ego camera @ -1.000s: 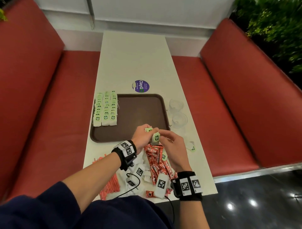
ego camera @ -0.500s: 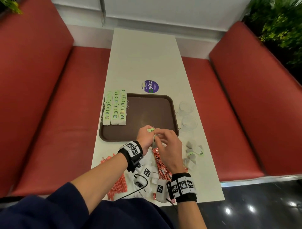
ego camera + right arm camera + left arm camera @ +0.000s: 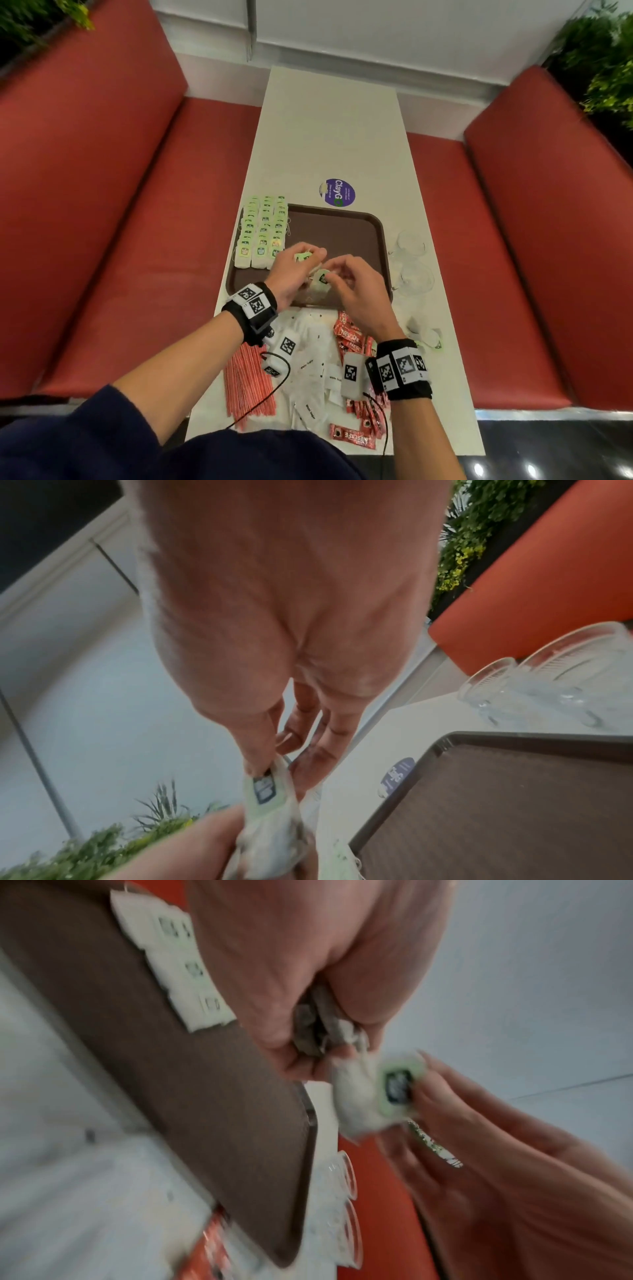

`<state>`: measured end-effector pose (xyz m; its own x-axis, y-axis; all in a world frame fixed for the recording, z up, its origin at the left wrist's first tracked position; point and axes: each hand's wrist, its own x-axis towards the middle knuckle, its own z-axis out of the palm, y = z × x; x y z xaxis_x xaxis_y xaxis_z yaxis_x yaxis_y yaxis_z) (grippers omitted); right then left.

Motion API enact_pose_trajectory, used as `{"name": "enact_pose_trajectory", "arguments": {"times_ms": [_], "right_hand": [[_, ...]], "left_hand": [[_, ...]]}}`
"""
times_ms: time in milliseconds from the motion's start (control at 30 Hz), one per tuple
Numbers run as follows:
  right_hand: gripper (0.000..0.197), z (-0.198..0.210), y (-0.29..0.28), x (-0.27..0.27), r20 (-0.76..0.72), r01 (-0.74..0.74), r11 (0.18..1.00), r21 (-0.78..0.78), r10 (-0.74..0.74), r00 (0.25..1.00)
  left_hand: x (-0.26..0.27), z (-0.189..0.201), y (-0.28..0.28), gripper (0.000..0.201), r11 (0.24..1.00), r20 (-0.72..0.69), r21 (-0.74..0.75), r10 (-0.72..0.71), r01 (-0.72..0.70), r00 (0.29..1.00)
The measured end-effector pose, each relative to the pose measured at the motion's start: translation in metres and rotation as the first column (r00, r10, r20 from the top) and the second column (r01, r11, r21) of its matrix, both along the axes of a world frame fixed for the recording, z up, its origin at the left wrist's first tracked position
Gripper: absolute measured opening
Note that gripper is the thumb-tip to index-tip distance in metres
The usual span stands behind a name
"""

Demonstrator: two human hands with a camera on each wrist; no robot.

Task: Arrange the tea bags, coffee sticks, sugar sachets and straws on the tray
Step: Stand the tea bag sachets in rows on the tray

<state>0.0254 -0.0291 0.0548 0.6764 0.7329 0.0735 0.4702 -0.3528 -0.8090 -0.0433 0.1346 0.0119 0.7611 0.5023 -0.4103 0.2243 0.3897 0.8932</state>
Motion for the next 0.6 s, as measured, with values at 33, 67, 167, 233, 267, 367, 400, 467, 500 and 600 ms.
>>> {"name": "enact_pose_trajectory", "arguments": {"times_ms": [33,67,167,233,267,367,400,467,500,600], "right_hand": [[0.011,0.005,0.003,0.005,0.001,0.001,1.0,0.009,-0.001,1.0],[0.011,0.009,0.005,0.009,0.004,0.009,1.0,0.017,-0.009,1.0],[0.011,0.017,0.019,0.022,0.024,0.029,0.999,0.025,-0.029,0.999],[0.009,0.018,0.03,0.03,0.023,0.018,1.0,0.019,-0.019,1.0],[0.008,0.018,0.035,0.031,0.021,0.009,1.0,0.02,-0.01,1.0],[0.008,0.017,0.054,0.031,0.014,-0.057,0.998,0.013,0.057,0.998],[0.008,0.016,0.062,0.031,-0.001,-0.074,0.997,0.004,0.074,0.997],[0.01,0.011,0.073,0.03,-0.023,-0.1,0.995,-0.019,0.1,0.995],[0.011,0.007,0.08,0.031,-0.014,-0.111,0.993,-0.036,0.11,0.994],[0.009,-0.004,0.1,0.031,0.015,-0.158,0.983,-0.097,0.16,0.987]], "left_hand": [[-0.006,0.003,0.012,0.023,0.998,0.028,0.042,-0.04,0.039,0.999],[-0.012,0.006,0.023,0.024,0.992,0.039,0.091,-0.093,0.089,0.995],[-0.027,0.018,0.045,0.025,0.945,0.049,0.199,-0.275,0.26,0.96],[-0.031,0.02,0.052,0.028,0.895,0.036,0.29,-0.364,0.339,0.931],[-0.031,0.019,0.054,0.031,0.867,0.013,0.346,-0.387,0.359,0.922],[-0.028,0.011,0.055,0.024,0.818,-0.037,0.468,-0.361,0.335,0.932],[-0.027,0.009,0.056,0.016,0.833,-0.051,0.464,-0.316,0.303,0.947],[-0.03,0.004,0.058,0.013,0.874,-0.066,0.438,-0.203,0.211,0.977],[-0.032,0.001,0.06,0.014,0.884,-0.065,0.434,-0.16,0.172,0.985],[-0.043,-0.006,0.073,0.015,0.898,-0.106,0.424,-0.079,0.118,0.991]]}}
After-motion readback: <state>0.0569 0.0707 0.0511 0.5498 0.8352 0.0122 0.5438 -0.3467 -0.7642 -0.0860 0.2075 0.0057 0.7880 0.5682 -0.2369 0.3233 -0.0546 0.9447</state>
